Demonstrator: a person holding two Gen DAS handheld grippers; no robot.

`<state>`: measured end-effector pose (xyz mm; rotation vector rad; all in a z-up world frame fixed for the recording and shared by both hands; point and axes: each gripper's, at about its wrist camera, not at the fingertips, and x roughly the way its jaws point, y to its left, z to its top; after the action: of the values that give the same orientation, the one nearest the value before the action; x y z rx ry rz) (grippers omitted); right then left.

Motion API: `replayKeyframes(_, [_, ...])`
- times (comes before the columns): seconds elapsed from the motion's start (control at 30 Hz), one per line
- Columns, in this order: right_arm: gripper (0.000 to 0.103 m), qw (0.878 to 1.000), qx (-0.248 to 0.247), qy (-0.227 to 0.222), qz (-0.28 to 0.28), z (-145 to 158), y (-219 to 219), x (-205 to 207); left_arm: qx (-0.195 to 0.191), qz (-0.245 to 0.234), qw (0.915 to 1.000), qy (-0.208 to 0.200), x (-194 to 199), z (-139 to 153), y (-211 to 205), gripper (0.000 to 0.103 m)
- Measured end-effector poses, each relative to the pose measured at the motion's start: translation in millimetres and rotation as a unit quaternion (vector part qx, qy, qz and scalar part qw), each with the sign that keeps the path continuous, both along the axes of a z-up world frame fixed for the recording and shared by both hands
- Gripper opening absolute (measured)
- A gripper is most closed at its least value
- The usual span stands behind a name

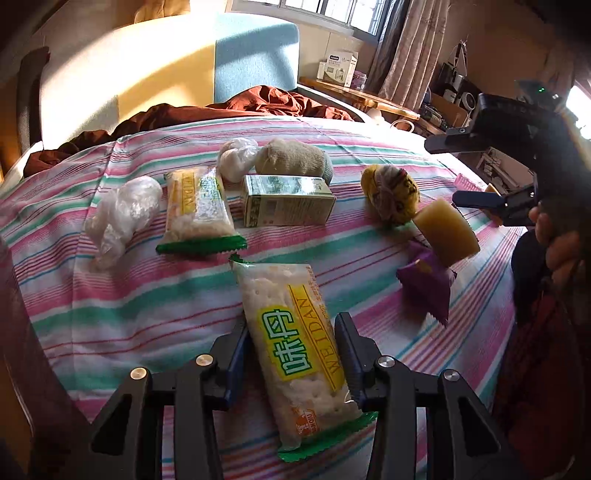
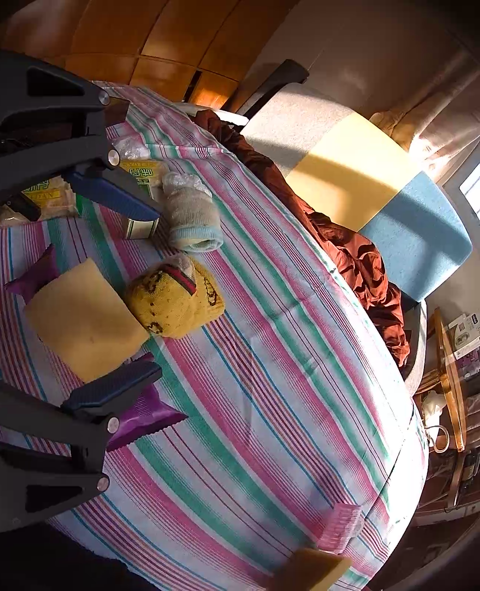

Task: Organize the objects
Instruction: 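Return the left tool to the items and grasp the WEIDAN snack packet, then lift the WEIDAN packet with the left tool while the right tool grasps another yellow sponge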

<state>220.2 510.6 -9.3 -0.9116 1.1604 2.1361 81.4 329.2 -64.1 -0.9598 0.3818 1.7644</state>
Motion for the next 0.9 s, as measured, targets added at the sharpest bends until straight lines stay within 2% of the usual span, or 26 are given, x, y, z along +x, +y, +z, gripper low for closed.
replayKeyframes(0.1, [0.080,1.000,0.003,-0.005,0.002,-0.2,-1.4,-1.0,0.012,0.003,0.9999,0.001,2.9,-2.1,-19.6,0.045])
replayKeyframes(0.2, [0.080,1.000,0.000,-0.011,0.006,-2.2,-2.2,-2.1,0.017,0.009,0.9998,-0.010,-0.1,-4.3,-16.5,0.047])
replayKeyframes(0.4, [0.080,0.999,0.002,-0.032,0.018,-6.5,-6.3,-8.3,0.024,0.001,0.9995,0.019,7.8,-7.6,-12.8,0.050])
replayKeyframes(0.57, [0.084,0.999,0.005,-0.049,0.016,-9.2,-7.9,-10.4,0.038,0.002,0.9990,0.025,9.1,-8.7,-15.4,0.050])
replayKeyframes(0.73, [0.084,0.999,0.003,-0.052,0.000,-10.3,-4.6,-6.2,0.044,0.000,0.9980,0.045,14.4,-11.2,-16.9,0.052])
replayKeyframes(0.9, [0.090,0.999,-0.015,-0.044,-0.001,-12.8,-5.0,-4.3,0.050,-0.002,0.9978,0.044,14.0,-12.2,-18.9,0.052])
